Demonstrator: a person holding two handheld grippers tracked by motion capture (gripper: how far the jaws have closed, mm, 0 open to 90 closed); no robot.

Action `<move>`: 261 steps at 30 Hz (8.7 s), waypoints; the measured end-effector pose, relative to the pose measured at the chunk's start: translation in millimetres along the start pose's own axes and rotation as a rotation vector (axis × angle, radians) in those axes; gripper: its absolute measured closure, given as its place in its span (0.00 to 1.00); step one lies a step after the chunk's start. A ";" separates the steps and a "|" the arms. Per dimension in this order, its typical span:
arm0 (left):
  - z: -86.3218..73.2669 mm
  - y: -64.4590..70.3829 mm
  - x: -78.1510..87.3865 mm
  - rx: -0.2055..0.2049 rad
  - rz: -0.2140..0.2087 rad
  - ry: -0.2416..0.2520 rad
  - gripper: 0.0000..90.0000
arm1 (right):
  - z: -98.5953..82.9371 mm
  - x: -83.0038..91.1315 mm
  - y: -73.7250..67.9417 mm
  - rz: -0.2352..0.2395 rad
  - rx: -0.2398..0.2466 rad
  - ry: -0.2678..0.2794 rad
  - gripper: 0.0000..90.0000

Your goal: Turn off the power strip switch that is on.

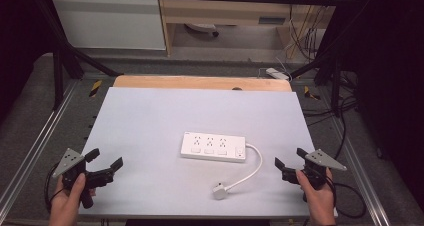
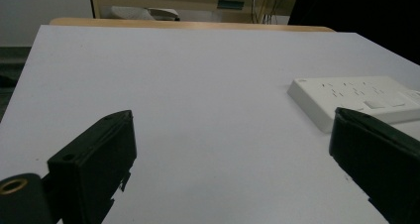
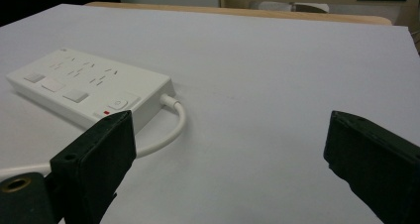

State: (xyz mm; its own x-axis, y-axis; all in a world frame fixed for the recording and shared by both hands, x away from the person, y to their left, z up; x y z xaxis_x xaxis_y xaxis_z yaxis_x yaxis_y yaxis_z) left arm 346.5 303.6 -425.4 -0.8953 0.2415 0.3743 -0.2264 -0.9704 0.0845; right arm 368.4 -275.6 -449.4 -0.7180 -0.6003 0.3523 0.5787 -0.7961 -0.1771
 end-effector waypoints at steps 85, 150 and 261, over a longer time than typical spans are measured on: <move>-4.2 5.7 -3.1 -0.036 -0.018 -0.025 0.05 | 93.2 -41.3 -48.2 0.099 0.105 0.132 0.02; -3.7 6.3 -3.1 -0.035 -0.019 -0.020 0.05 | 90.9 -124.4 -99.5 0.195 0.108 0.014 0.12; -4.8 9.3 -3.5 -0.068 -0.022 -0.029 0.05 | 27.7 -174.5 -139.9 0.317 0.205 -0.183 1.00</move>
State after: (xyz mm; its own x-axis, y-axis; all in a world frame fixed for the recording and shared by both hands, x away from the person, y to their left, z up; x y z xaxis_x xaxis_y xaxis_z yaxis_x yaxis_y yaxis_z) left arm 345.6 293.8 -430.3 -0.8787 0.2611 0.3997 -0.2719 -0.9618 0.0306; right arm 423.4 -57.4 -460.6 -0.4221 -0.7751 0.4701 0.8384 -0.5310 -0.1228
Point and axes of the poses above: each handheld gripper's, and its own axes: x roughly backward along the jaws, z roughly out of its top, y roughly to its right, the point moved 5 cm from there along -x, roughly forward along the jaws, and after that the axes turned 12 degrees about z, right-handed, at the moved point
